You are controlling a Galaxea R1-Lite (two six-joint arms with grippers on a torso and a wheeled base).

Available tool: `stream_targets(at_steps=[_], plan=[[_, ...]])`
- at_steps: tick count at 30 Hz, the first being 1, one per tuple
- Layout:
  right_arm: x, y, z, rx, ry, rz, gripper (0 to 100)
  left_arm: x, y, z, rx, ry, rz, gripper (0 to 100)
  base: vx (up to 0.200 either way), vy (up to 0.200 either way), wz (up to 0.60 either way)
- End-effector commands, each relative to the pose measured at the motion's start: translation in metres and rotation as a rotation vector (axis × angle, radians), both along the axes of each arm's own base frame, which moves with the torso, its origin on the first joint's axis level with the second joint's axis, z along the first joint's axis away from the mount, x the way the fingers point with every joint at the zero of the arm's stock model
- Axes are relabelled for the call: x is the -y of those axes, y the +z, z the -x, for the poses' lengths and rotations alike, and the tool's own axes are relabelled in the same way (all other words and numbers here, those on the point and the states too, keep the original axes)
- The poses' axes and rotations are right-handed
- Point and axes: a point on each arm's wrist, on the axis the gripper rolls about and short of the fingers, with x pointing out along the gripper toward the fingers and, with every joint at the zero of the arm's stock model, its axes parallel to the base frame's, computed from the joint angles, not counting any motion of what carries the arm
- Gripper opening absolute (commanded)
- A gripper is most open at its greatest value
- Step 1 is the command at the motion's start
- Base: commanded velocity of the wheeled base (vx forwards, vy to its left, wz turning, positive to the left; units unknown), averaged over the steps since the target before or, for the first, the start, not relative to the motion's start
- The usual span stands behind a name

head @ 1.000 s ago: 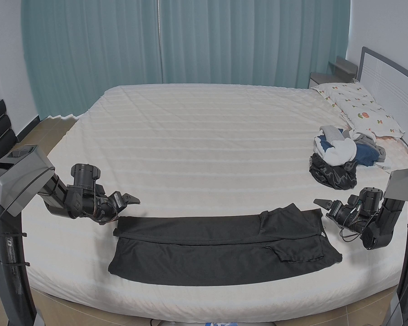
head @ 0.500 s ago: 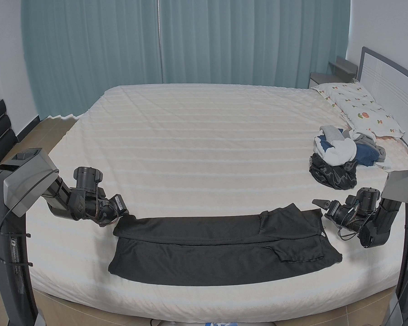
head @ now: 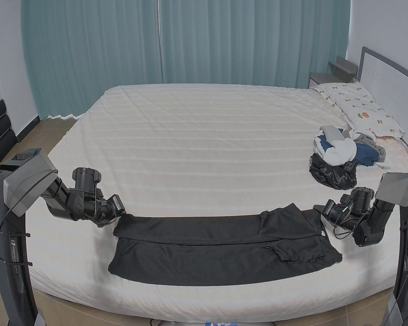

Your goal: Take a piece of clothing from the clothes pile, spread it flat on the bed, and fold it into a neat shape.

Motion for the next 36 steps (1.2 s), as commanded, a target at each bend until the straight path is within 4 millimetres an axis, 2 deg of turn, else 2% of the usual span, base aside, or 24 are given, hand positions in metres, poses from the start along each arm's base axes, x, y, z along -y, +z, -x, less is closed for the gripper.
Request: stream_targets(at_steps=[1, 10, 32, 33, 34, 36], plan=[[0.002, 0.000, -0.004, 0.016, -0.006, 0.001, 0, -0.002, 0.000, 0.000, 0.000, 0.008, 0.003, 0, 0.000, 0.000, 0.00], [0.016, 0.010, -0.012, 0.058, -0.064, -0.054, 0, -0.005, 0.005, -0.006, 0.034, 0.066, 0.053, 0, 0.000, 0.000, 0.00], [0.017, -0.008, -0.012, 0.025, -0.066, -0.052, 0, -0.009, -0.002, -0.010, 0.036, 0.076, 0.053, 0, 0.000, 0.000, 0.00], [0.016, -0.008, -0.012, 0.024, -0.065, -0.051, 100, -0.009, -0.002, -0.010, 0.036, 0.075, 0.053, 0, 0.000, 0.000, 0.00], [0.015, -0.008, -0.012, 0.022, -0.061, -0.049, 100, -0.009, -0.003, -0.009, 0.033, 0.074, 0.052, 100, 0.000, 0.000, 0.00], [0.015, -0.004, -0.011, 0.031, -0.060, -0.045, 100, -0.009, -0.003, -0.009, 0.033, 0.074, 0.052, 100, 0.000, 0.000, 0.00]])
